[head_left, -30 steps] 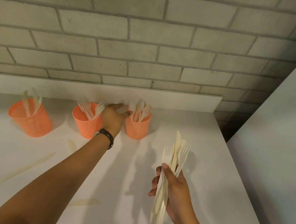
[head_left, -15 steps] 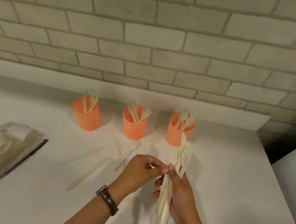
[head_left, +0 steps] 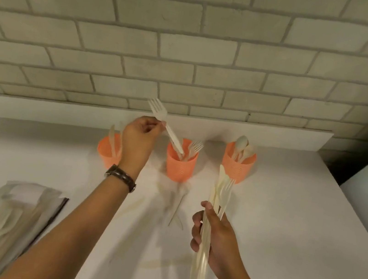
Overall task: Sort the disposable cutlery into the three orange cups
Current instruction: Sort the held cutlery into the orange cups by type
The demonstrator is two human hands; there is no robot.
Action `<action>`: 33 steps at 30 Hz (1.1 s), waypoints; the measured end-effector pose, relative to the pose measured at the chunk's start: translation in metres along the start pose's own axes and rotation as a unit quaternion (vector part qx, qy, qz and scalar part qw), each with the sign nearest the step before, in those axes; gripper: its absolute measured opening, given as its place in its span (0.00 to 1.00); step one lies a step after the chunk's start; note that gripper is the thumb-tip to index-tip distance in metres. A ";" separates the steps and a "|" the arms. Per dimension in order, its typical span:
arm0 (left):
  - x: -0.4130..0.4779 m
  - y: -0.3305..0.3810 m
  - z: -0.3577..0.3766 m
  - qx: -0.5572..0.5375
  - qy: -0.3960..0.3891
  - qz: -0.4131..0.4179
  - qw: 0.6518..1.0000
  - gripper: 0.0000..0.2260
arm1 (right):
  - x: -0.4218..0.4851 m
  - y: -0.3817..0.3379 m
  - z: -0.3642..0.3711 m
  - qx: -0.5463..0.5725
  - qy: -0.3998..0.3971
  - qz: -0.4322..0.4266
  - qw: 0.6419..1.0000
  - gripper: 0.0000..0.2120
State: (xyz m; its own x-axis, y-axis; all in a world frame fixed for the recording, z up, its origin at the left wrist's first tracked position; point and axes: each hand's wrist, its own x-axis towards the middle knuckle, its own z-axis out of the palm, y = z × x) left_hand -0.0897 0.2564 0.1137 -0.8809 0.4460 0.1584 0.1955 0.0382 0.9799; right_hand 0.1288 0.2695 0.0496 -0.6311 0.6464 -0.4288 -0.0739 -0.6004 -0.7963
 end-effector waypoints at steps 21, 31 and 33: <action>-0.128 -0.028 -0.013 0.076 -0.290 -0.034 0.953 0.08 | -0.009 0.003 0.015 0.136 0.034 -0.051 0.989 0.12; -0.148 -0.025 -0.023 0.161 -0.329 -0.084 0.927 0.19 | -0.002 0.001 0.025 0.122 -0.049 -0.027 0.991 0.12; -0.146 -0.023 -0.027 0.159 -0.352 -0.098 0.917 0.21 | -0.003 -0.001 0.025 0.118 -0.068 -0.024 0.990 0.12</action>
State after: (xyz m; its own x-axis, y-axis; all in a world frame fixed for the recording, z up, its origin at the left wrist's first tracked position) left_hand 0.0233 0.1664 0.0709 -0.4388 0.8648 -0.2441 0.2769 0.3886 0.8788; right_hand 0.1117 0.2566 0.0625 -0.7191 0.6171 -0.3195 -0.2741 -0.6744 -0.6856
